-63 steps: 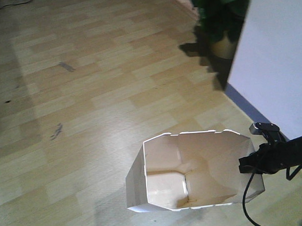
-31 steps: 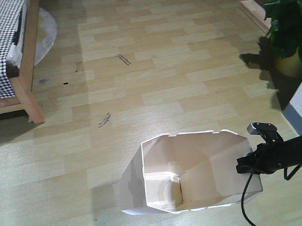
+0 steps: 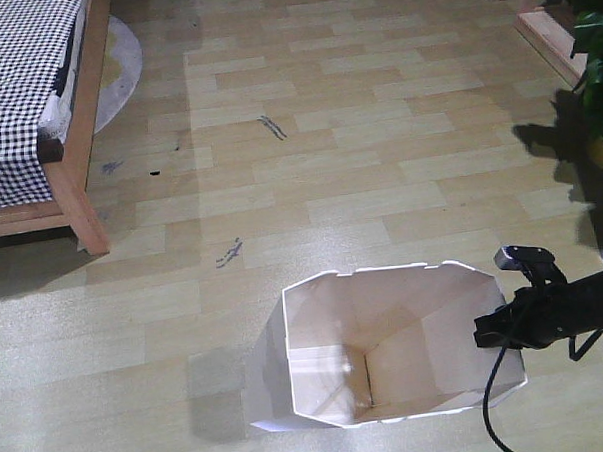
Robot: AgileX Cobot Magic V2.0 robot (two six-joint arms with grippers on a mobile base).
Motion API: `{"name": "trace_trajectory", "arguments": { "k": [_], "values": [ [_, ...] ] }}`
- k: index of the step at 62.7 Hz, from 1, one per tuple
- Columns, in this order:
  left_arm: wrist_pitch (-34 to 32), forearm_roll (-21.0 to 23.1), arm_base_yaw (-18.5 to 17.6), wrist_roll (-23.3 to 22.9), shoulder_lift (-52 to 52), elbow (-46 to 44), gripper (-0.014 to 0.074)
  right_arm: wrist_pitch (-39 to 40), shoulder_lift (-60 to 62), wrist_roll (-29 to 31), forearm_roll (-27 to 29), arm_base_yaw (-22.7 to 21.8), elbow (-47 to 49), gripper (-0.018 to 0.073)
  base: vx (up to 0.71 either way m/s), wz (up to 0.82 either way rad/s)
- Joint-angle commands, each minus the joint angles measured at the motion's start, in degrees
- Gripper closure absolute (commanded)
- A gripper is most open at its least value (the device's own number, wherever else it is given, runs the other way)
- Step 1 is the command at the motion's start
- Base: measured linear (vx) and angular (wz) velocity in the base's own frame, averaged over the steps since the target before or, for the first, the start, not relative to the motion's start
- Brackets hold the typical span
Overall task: Move trash bin to bedside with robot
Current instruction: 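Hold the bin with the right gripper while the base turns toward the bed, then drag the held bin across the floor toward the curtains by the bed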
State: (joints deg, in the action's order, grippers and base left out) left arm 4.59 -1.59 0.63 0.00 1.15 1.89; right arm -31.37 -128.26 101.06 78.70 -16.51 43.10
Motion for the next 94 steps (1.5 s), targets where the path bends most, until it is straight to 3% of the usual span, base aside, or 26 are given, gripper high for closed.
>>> {"name": "trace_trajectory", "arguments": {
  "k": [1, 94],
  "values": [
    [-4.2, 0.5, -0.4, -0.8, 0.4, 0.7, 0.0603, -13.5, 3.8, -0.1, 2.5, -0.4, 0.5, 0.0564, 0.21, 0.02],
    [-4.2, 0.5, -0.4, -0.8, 0.4, 0.7, 0.0603, -13.4, 3.8, -0.1, 2.5, -0.4, 0.5, 0.0564, 0.24, 0.06]
  ]
}}
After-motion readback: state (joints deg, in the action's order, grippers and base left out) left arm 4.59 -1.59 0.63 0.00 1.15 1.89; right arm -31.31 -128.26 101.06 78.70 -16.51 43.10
